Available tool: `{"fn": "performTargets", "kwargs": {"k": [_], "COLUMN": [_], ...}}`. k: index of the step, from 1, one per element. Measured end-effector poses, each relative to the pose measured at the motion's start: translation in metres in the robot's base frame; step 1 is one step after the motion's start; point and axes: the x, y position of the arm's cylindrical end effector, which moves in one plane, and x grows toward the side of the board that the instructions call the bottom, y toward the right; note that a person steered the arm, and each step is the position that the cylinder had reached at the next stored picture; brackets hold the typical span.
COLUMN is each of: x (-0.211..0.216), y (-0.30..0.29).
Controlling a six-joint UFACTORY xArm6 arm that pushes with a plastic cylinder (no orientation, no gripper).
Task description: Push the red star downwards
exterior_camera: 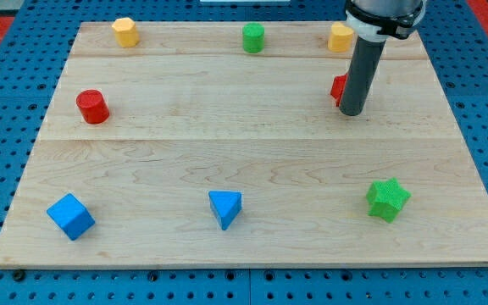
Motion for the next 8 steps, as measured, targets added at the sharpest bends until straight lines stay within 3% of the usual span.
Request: {"fn": "performTargets", "kwargs": {"k": [1, 3, 4, 5, 6, 7, 8], "x": [-0.051, -0.099, -0.107, -0.073, -0.064, -0.092, -0.087], "y": [-0.031, -0.088, -0.013, 0.025, 0.007, 0.004, 0.018]}}
